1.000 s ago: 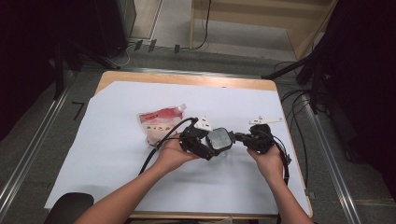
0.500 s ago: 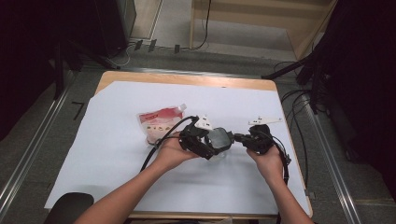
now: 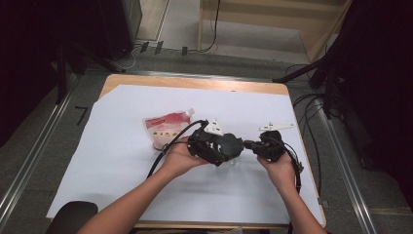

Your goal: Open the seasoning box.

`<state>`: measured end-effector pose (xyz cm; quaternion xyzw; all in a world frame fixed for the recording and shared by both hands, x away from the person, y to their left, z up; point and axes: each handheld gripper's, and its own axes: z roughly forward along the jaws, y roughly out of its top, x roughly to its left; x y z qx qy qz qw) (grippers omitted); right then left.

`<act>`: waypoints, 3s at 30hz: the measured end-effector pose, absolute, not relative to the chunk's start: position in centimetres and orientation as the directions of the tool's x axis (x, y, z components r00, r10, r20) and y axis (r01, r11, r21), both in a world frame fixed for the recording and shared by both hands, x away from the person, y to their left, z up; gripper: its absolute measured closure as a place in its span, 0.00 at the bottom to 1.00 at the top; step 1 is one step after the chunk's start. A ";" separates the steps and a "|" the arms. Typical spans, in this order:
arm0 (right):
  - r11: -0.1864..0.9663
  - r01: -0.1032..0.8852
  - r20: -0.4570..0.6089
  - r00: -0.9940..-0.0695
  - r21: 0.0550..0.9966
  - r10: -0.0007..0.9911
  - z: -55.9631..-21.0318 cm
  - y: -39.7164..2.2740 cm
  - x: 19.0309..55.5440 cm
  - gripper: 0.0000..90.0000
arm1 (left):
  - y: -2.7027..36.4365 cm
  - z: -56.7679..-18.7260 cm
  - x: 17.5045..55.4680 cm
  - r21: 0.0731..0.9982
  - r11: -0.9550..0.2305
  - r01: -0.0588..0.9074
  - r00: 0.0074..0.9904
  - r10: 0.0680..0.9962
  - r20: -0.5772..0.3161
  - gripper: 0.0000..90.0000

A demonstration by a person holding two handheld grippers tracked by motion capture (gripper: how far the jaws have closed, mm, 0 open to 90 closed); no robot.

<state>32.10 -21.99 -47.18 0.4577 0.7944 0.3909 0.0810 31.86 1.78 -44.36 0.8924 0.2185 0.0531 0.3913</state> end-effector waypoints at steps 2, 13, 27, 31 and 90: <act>0.279 0.660 0.224 -0.570 0.697 0.791 -47.2 -22.0 32.1 1.00 | 1.7 -44.3 31.8 0.716 -0.606 0.348 0.900 0.430 -0.073 0.20; 0.280 0.660 0.229 -0.574 0.697 0.786 -47.2 -22.0 31.9 1.00 | 1.7 -43.9 31.8 0.714 -0.606 0.350 0.899 0.432 -0.074 0.20; 0.270 0.669 0.248 -0.572 0.692 0.782 -47.2 -21.9 31.6 1.00 | 1.2 -42.2 32.4 0.757 -0.525 0.390 0.907 0.361 -0.216 0.50; 0.270 0.669 0.249 -0.573 0.692 0.781 -47.2 -21.9 31.6 1.00 | 1.0 -41.9 32.5 0.740 -0.547 0.391 0.909 0.355 -0.218 0.54; 0.311 0.661 0.269 -0.623 0.683 0.734 -47.5 -20.7 29.0 1.00 | 5.4 -39.6 30.8 0.726 -0.535 0.432 0.886 0.400 -0.232 0.52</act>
